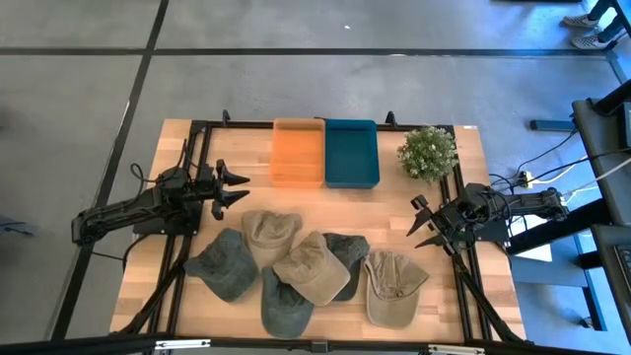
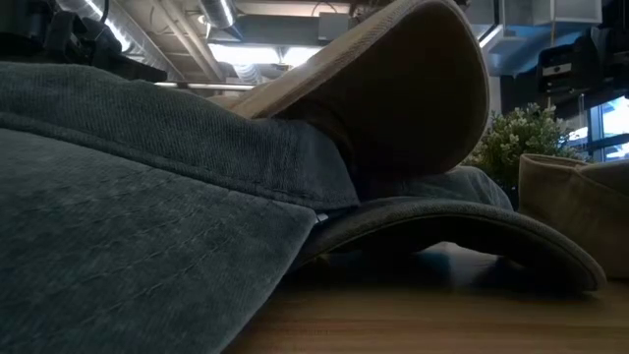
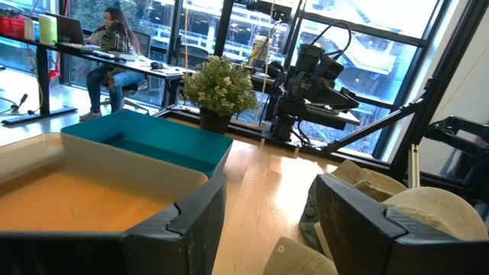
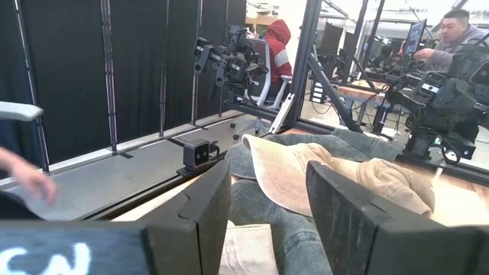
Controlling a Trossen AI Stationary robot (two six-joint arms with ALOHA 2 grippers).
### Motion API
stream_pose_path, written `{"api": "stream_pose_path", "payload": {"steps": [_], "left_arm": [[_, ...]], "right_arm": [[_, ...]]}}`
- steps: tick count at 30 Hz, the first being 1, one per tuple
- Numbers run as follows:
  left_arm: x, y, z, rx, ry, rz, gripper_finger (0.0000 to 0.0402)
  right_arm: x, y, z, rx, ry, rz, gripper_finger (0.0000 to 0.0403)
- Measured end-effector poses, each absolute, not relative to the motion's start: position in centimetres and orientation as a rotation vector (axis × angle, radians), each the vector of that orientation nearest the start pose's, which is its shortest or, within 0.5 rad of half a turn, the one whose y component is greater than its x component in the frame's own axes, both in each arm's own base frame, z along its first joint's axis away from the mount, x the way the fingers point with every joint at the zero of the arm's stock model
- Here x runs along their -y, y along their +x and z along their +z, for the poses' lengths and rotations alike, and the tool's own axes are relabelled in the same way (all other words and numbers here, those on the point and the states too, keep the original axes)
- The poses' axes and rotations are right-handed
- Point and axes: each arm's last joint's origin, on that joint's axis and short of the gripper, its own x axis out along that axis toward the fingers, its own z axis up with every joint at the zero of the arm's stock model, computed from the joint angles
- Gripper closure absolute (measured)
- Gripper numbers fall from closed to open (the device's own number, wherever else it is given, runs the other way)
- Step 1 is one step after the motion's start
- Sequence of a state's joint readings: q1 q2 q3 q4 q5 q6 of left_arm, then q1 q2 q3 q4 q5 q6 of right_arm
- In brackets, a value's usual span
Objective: Pick & Place hat
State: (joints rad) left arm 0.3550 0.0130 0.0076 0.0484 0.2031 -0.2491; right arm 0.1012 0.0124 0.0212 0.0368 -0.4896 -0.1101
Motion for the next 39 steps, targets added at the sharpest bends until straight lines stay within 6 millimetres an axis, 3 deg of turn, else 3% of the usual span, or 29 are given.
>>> {"api": "stream_pose_path", "payload": {"steps": [32,39], "left_arm": [[-2.84,9.33,16.98,0.06,-0.237,0.146,0.0206],[-2.84,9.33,16.98,0.06,-0.237,0.146,0.0205]], "right_arm": [[-2.3,9.18,17.32,0.078,-0.115,0.587,0.0231],[-2.3,9.16,17.72,0.079,0.012,0.592,0.0231]]}}
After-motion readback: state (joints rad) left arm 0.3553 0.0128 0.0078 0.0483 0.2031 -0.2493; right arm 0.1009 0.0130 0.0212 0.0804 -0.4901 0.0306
